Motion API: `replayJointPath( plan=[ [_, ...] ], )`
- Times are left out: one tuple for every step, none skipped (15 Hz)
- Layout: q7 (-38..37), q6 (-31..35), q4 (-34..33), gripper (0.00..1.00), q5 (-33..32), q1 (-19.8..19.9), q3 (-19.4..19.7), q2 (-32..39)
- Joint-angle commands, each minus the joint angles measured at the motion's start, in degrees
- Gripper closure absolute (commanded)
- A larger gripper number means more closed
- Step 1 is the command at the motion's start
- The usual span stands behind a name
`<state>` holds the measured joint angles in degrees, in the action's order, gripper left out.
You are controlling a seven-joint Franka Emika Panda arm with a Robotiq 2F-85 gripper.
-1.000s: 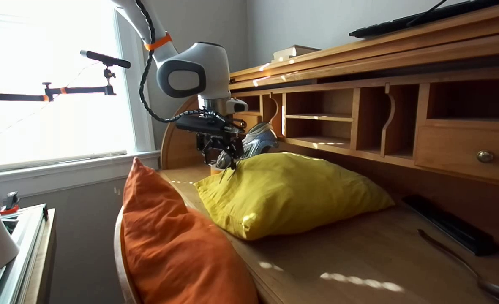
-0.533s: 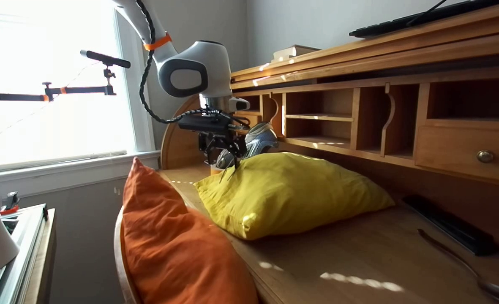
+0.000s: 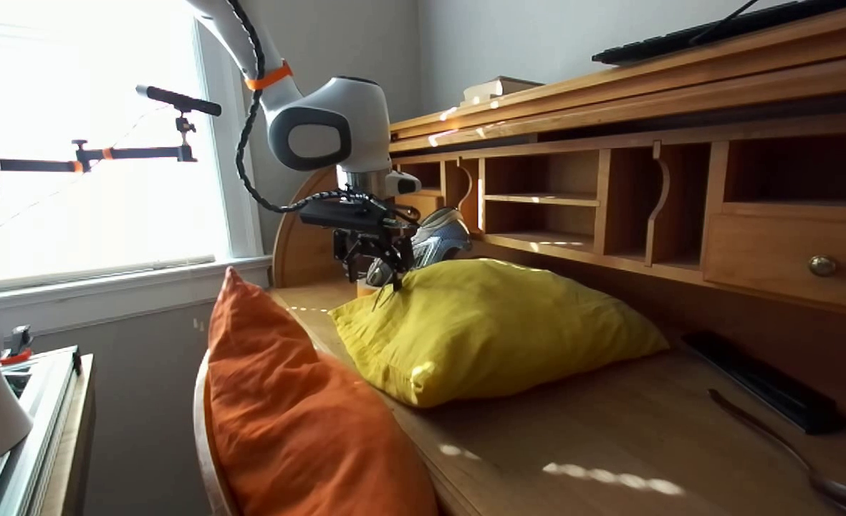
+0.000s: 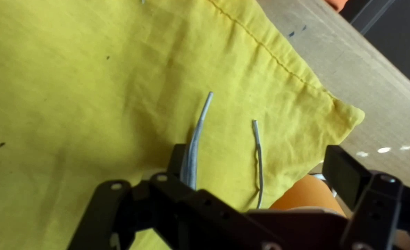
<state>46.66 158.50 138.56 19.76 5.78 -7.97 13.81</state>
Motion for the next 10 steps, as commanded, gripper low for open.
replayJointPath(
  plan=[
    [-0.6, 1.9, -0.3, 0.00, 2.1, 0.9, -2.1, 0.8],
    [-1.3, 2.8, -0.2, 0.00, 2.3, 0.7, -2.3, 0.9],
    [-2.7, 3.9, -0.1, 0.00, 1.8, 0.2, -2.0, 1.1],
    [-4.1, 4.8, 0.0, 0.00, 1.3, 0.0, -2.0, 1.4],
    [-5.5, 6.0, 0.2, 0.00, 0.8, -0.2, -1.9, 1.6],
    [-6.5, 6.9, 0.3, 0.00, 0.6, -0.2, -2.1, 1.8],
    [-7.7, 7.9, 0.5, 0.00, 0.2, -0.1, -2.2, 2.1],
    [-8.8, 8.8, 0.6, 0.00, 0.0, -0.1, -2.5, 2.3],
    [-9.9, 9.4, 0.7, 0.00, -0.3, 0.0, -2.7, 2.5],
    [-11.0, 9.9, 0.9, 0.00, -0.6, 0.1, -2.9, 2.6]
  ],
)
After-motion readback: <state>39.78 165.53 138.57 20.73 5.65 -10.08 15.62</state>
